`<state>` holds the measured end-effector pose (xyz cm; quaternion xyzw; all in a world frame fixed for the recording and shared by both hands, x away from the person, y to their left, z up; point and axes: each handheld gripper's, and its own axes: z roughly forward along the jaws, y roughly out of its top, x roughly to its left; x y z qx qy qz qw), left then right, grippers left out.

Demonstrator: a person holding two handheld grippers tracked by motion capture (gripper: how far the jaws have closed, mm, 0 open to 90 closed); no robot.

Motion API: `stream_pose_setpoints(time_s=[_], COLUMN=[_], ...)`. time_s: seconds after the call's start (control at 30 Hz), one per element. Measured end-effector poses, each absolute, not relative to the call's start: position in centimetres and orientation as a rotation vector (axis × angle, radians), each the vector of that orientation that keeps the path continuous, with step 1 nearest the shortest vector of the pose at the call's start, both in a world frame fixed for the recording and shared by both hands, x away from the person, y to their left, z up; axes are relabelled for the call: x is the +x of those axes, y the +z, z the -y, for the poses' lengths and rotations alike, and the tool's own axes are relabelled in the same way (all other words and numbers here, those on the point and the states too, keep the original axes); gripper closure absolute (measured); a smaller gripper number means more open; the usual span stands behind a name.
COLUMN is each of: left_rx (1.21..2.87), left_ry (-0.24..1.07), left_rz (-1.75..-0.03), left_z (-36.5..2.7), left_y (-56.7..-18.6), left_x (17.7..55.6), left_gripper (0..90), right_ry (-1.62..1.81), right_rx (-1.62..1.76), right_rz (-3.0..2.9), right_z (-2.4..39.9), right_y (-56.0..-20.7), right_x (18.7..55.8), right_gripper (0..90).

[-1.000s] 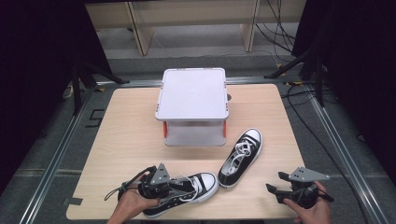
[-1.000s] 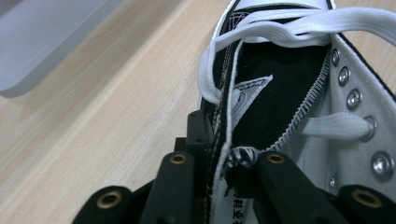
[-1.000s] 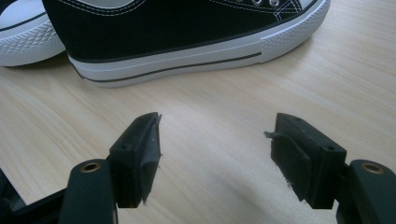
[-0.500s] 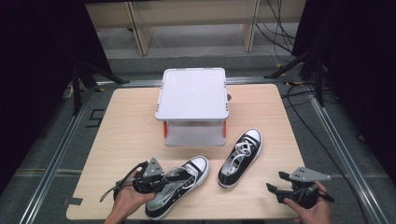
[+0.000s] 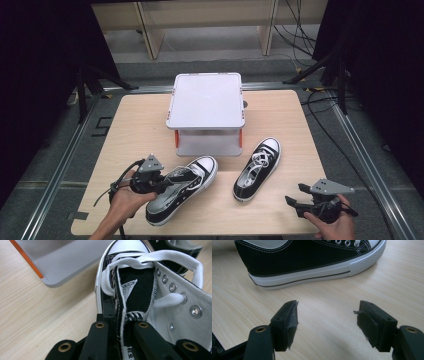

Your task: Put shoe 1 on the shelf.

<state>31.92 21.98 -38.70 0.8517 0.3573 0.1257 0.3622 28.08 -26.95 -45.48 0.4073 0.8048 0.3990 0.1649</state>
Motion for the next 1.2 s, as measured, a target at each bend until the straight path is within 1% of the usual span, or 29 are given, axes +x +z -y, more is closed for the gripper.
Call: stream_pose_setpoints(time_s=[0.07,0.17,0.2,0.27,0.3,0.37,0.63,0.7,0.73,0.87,0.97,1.07,1.2], left_rx=[2.183,2.175,2.175,2.172,2.179,2.175,2.16,2.15,2.147,2.151,2.132,2.101,2.079], left_ry=[0.305,0.287,0.314,0.314,0.29,0.294,0.268,0.28,0.256,0.261,0.256,0.274,0.29], left_rz=[-0.935,-0.943,-0.935,-0.933,-0.937,-0.931,-0.928,-0.924,-0.924,-0.906,-0.905,-0.896,-0.914], left_z=[-21.9,-21.9,-21.9,-21.9,-21.7,-21.6,-21.3,-21.2,-21.1,-20.8,-20.7,-20.4,-20.4], left_y=[-38.2,-36.4,-36.0,-35.7,-34.8,-34.6,-31.5,-31.3,-30.7,-29.6,-29.0,-27.7,-26.9], left_x=[31.9,32.2,32.4,32.4,32.5,32.5,33.0,33.1,33.0,33.3,33.5,33.6,34.2], left_gripper=[85.4,85.4,85.3,85.3,85.2,85.2,85.1,85.1,85.0,85.0,85.0,85.0,85.1], right_ry=[1.142,1.143,1.146,1.151,1.153,1.148,1.156,1.16,1.159,1.163,1.16,1.161,1.165], right_rx=[1.156,1.16,1.164,1.152,1.156,1.149,1.15,1.155,1.155,1.16,1.158,1.16,1.161], right_rz=[-2.293,-2.292,-2.298,-2.285,-2.288,-2.285,-2.287,-2.287,-2.287,-2.288,-2.29,-2.286,-2.286], right_z=[26.9,27.0,27.0,27.1,27.1,27.1,27.0,27.0,27.0,27.0,27.0,27.1,27.2], right_y=[-45.5,-45.5,-45.5,-45.4,-45.4,-45.4,-45.5,-45.4,-45.4,-45.4,-45.5,-45.4,-45.4], right_x=[28.1,28.1,28.1,28.1,28.1,28.1,28.1,28.1,28.1,28.1,28.1,28.2,28.2], right_gripper=[33.2,33.3,33.3,33.3,33.3,33.2,33.2,33.2,33.2,33.2,33.2,33.2,33.3])
